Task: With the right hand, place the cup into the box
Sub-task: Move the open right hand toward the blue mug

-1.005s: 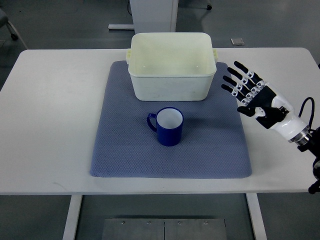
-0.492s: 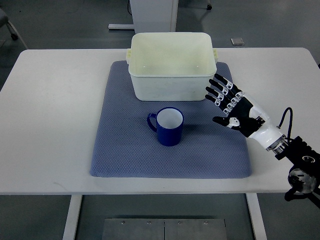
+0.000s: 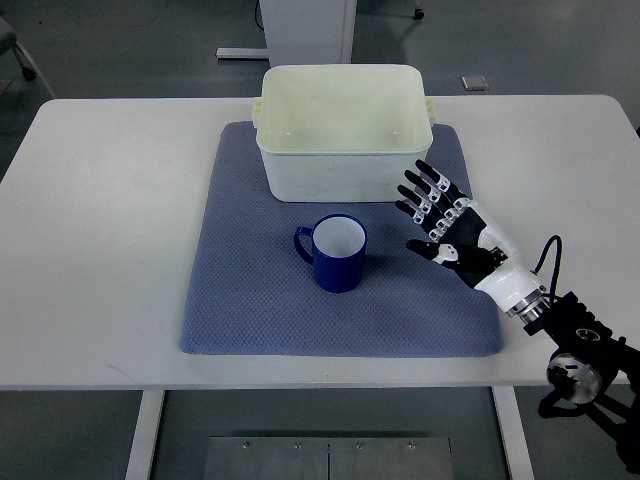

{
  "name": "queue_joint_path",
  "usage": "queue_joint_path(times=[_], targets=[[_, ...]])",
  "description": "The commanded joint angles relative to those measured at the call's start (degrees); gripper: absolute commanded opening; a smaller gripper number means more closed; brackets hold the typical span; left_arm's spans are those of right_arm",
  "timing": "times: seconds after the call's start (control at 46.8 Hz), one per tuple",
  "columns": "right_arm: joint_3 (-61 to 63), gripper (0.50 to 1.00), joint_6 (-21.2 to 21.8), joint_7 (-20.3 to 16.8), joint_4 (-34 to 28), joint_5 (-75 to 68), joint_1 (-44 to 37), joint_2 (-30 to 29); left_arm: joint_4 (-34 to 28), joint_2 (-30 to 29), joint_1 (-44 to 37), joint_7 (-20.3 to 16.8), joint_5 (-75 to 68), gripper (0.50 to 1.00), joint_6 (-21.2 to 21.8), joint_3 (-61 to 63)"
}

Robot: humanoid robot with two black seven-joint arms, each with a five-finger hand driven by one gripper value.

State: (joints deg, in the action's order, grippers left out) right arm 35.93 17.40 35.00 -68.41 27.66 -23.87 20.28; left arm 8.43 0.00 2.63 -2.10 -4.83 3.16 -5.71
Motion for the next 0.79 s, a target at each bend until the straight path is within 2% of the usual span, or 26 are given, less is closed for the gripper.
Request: queue_joint_path(times=[0.0, 0.406, 0.598, 0.769], targets=[[-0.07, 1.000, 0.52, 0.00, -0.06, -0.23, 0.14, -0.15, 0.01, 0.00, 0.00, -0.01, 0.00, 1.000, 0.00, 0.00], [-3.32, 1.000, -0.79, 0.00, -0.06, 0.11, -1.00, -1.55, 0.01, 0.00, 0.00, -0.01, 0.00, 1.000, 0.00, 0.00], [-6.75, 1.000, -9.39, 0.00, 0.64, 0.29, -3.02, -3.92, 0.01, 0.00, 0.00, -0.01, 0.00, 1.000, 0.00, 0.00], [-8.95, 1.000, -15.37, 0.00, 1.70, 0.29, -4.26, -6.56, 0.00, 0.00, 0.00, -0.01, 0.00, 1.000, 0.00, 0.00]])
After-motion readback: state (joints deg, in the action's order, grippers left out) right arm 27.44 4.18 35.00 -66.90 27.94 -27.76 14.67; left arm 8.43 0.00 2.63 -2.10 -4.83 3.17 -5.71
